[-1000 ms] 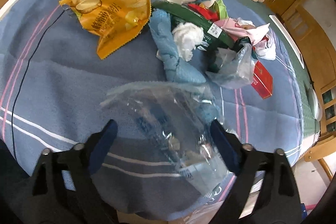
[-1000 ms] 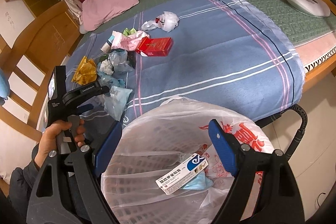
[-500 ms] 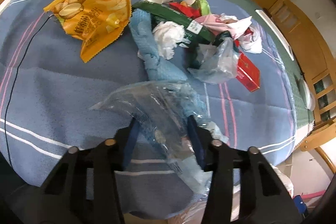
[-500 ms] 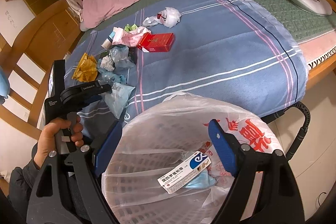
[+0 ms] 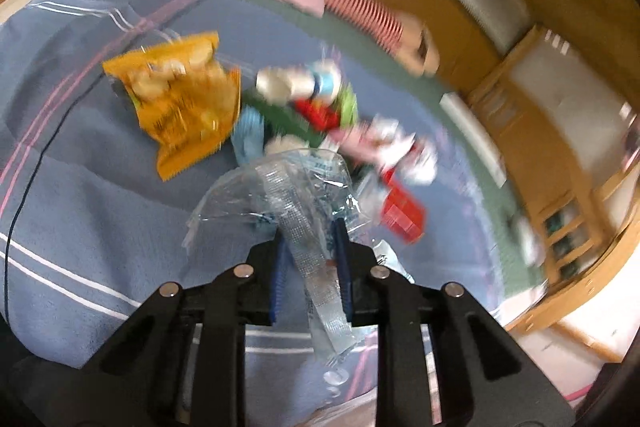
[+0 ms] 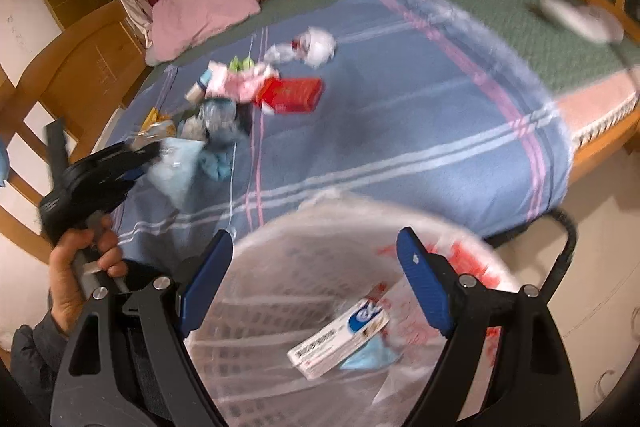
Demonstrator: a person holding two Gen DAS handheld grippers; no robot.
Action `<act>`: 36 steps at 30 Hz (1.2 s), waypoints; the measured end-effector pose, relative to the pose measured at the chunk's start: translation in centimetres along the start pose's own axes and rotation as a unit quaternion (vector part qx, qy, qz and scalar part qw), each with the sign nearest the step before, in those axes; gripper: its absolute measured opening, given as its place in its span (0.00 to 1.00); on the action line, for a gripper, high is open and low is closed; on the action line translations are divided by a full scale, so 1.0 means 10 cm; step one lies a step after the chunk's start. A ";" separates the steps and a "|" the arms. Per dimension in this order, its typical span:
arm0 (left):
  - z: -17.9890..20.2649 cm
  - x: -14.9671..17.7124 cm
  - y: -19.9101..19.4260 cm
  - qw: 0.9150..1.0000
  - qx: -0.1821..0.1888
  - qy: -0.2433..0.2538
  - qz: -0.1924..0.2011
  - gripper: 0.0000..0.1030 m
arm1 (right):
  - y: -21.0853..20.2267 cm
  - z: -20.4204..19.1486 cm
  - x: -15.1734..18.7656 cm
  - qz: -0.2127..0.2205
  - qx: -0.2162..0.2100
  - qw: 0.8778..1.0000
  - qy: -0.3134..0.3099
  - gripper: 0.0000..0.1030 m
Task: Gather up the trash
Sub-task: 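Grasp the clear plastic bag with the left gripper and lift it, then grasp the dark green and clear plastic bag with the right gripper while the left holds its bag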
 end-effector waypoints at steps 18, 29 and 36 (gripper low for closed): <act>-0.37 -0.28 -0.34 0.988 -0.053 -0.085 0.121 0.23 | 1.77 -1.07 -1.04 -0.069 -0.037 0.995 -0.062 0.80; -0.39 -0.34 -0.37 0.985 -0.095 -0.057 0.129 0.23 | 2.14 -1.27 -0.84 -0.118 -0.108 0.987 0.012 0.43; -0.32 -0.26 -0.22 0.991 -0.084 -0.042 0.093 0.23 | 1.47 -0.79 -0.57 -0.069 -0.071 0.995 -0.022 0.43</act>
Point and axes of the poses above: each gripper's, at about its wrist camera, not at the fingertips, and y roughly the way its jaws point, z to its right, x to its underside, the point moved 8 cm from there along y, roughly the way its jaws point, and after that the axes turned 1 degree about z, right-handed, at the moved point
